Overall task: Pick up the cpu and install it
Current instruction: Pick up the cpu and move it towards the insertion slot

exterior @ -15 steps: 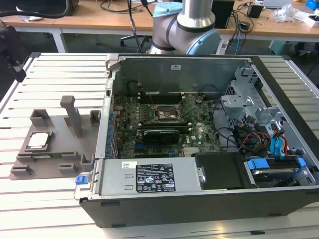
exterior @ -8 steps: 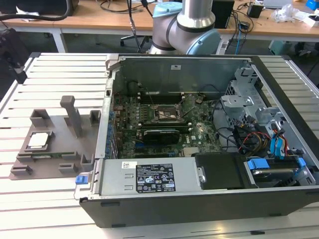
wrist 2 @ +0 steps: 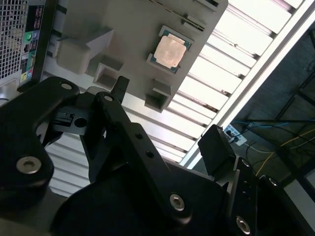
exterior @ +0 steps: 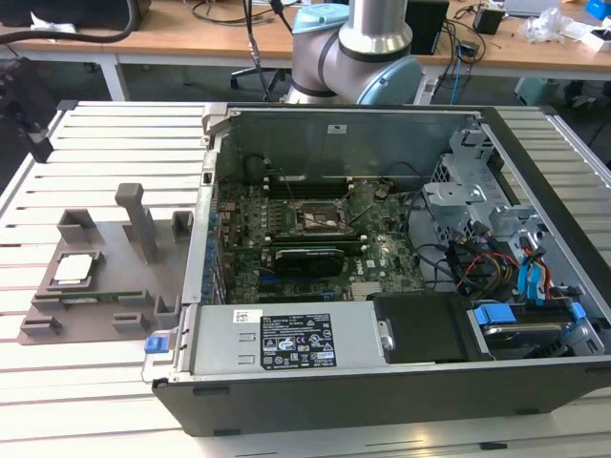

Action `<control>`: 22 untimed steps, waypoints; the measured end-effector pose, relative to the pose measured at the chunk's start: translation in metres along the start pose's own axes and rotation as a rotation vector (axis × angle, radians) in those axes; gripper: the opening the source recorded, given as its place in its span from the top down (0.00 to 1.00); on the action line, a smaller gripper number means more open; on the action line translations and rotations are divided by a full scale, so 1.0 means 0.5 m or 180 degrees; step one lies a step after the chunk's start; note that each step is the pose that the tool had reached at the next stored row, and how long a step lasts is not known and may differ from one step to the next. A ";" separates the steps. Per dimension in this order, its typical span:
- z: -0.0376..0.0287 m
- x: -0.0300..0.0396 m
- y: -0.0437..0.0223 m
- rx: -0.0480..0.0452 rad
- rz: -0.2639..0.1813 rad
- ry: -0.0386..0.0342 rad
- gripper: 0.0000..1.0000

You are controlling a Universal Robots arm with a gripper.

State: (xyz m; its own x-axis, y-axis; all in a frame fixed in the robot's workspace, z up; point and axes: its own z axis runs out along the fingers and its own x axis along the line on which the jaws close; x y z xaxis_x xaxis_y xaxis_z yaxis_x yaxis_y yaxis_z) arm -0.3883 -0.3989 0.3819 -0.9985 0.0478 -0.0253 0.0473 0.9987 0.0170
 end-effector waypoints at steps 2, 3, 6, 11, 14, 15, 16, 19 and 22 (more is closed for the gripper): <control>0.002 0.000 0.000 0.0000 0.0000 0.0000 0.16; 0.002 0.000 0.000 0.0000 0.0000 0.0000 0.16; 0.005 0.000 0.000 0.0000 0.0000 0.0000 0.16; 0.008 0.000 0.000 0.0000 0.0000 0.0000 0.16; 0.011 0.000 0.000 0.0000 0.0000 0.0000 0.16; 0.011 0.000 0.000 0.0000 0.0000 0.0000 0.16; 0.012 0.000 0.000 0.0000 0.0000 0.0000 0.16; 0.015 0.000 0.000 0.0000 0.0000 0.0000 0.16; 0.017 0.000 0.000 0.0000 0.0000 0.0000 0.16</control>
State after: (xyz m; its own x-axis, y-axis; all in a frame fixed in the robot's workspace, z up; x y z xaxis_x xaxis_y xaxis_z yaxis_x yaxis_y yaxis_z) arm -0.3883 -0.3989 0.3734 -0.9985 0.0478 -0.0254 0.0474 0.9987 0.0170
